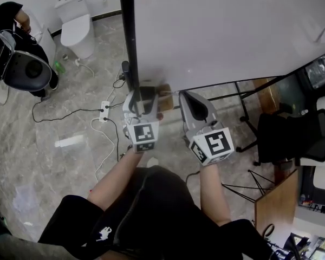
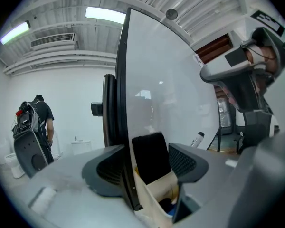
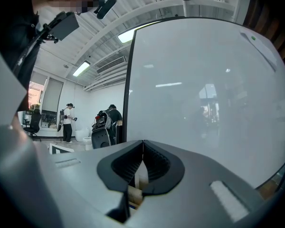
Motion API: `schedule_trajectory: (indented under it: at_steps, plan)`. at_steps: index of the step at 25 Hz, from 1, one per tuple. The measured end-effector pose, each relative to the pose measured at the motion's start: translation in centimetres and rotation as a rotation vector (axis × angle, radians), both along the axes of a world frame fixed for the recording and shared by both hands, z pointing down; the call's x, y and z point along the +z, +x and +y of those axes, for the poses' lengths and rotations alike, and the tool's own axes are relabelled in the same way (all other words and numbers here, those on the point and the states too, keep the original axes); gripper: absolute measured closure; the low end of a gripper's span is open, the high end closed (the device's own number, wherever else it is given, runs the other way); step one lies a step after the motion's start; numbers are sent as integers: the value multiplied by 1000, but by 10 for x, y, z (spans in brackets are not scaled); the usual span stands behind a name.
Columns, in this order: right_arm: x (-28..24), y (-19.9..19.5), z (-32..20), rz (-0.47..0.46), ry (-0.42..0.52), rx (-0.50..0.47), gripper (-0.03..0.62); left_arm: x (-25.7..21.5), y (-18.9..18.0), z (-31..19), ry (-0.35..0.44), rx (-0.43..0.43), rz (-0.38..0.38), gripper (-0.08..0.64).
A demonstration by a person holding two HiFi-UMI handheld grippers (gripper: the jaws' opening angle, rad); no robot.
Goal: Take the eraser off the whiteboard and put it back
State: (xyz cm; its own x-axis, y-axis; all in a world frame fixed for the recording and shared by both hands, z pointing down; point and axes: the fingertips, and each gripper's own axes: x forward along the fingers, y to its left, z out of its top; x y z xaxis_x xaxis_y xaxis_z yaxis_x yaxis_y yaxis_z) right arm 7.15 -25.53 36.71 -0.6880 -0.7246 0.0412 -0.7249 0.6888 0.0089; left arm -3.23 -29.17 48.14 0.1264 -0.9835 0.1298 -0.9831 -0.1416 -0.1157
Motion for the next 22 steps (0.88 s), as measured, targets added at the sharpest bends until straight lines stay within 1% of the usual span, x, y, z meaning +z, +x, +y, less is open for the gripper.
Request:
schedule_trajectory:
  at_steps: [4, 7, 13, 20, 22]
  plan:
    - [-1, -6, 5, -4, 1, 15, 582, -2, 1, 5, 6, 45, 25, 266]
    - [-4, -11, 8, -11, 5, 30, 581, -10, -4, 10, 13, 74, -13, 280]
    - [-8, -18, 17, -29, 9, 69, 581, -30, -8, 24, 39, 148, -8, 314]
    - [-14, -24, 26, -48, 22, 132, 581, -61, -20, 38, 81, 238, 27, 346]
    - [-16, -23, 29, -52, 26, 153, 581, -71, -23, 42, 87, 262, 52, 367]
